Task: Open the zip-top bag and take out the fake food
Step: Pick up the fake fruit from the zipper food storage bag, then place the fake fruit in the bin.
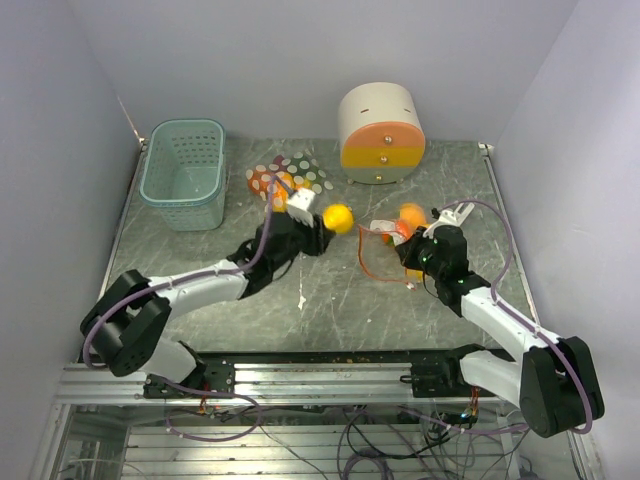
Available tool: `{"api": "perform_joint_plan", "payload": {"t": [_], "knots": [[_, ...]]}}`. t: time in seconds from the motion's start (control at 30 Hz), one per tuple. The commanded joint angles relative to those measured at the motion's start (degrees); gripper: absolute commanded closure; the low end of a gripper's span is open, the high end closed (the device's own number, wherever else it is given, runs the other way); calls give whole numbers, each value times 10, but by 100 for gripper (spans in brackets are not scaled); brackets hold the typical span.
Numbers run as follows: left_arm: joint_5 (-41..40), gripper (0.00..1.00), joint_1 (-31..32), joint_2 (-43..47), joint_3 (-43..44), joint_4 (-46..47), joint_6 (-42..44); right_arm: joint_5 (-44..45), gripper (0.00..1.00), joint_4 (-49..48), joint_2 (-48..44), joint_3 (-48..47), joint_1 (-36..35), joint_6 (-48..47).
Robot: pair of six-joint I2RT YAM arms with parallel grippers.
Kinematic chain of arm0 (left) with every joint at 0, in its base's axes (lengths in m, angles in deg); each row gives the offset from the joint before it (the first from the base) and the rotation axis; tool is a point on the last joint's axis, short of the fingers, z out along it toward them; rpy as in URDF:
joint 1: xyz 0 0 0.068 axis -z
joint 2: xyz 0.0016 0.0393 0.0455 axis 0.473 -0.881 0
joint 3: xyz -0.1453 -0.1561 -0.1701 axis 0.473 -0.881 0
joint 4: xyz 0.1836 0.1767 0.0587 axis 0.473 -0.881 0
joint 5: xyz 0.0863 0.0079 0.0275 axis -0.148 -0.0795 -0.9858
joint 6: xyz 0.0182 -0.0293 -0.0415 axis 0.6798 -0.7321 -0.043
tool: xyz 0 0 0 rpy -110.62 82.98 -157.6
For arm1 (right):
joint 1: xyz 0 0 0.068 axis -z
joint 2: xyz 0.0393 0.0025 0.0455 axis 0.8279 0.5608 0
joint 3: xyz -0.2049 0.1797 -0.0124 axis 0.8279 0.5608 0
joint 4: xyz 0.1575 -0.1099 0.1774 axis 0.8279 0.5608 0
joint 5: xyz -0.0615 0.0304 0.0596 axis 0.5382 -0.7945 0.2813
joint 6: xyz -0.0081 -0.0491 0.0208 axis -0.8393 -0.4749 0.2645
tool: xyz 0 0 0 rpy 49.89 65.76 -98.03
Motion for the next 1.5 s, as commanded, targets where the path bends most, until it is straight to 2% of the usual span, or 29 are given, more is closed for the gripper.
{"api": "perform_joint_plan", "payload": {"t": [0.0, 0.13, 0.2, 0.33, 0.53, 0.7, 0.83, 0.97, 1.03, 1.07, 1.13, 1.2, 1.23, 1.37, 1.47], "knots": [[-97, 93, -73, 34, 59, -76, -48, -6, 100, -16, 0, 11, 4, -8], [-172, 93, -133, 55, 99, -122, -47, -22, 100, -29, 8, 15, 4, -4], [-238, 93, -156, 66, 113, -148, -59, -28, 100, -34, 15, 16, 4, -4], [-303, 93, -218, 101, 105, -154, -91, -32, 100, -36, 29, 11, 4, -4], [-291, 93, -336, 105, 132, -216, -162, -32, 100, -37, 35, 8, 4, -8], [-205, 93, -433, 68, 146, -226, -221, -41, 100, -36, 33, 7, 4, -8], [-152, 93, -477, 24, 168, -230, -250, -36, 100, -30, 25, 7, 4, -9], [-119, 92, -481, -10, 188, -234, -257, -34, 100, -27, 27, 4, 4, -12], [-120, 86, -481, -10, 186, -226, -254, -35, 100, -27, 30, 2, 4, -12], [-124, 77, -480, -8, 185, -225, -253, -35, 100, -27, 32, 1, 4, -12], [-133, 47, -481, -3, 183, -226, -250, -38, 100, -28, 36, -2, 4, -13], [-133, 6, -481, 4, 179, -221, -244, -39, 100, -30, 40, -5, 4, -12], [-130, 0, -481, 8, 175, -215, -243, -41, 100, -31, 42, -7, 4, -11], [-94, 1, -474, 28, 153, -179, -223, -50, 100, -36, 52, -16, 4, -9], [-122, 1, -417, 41, 153, -171, -167, -51, 100, -39, 56, -23, 1, -3]]}}
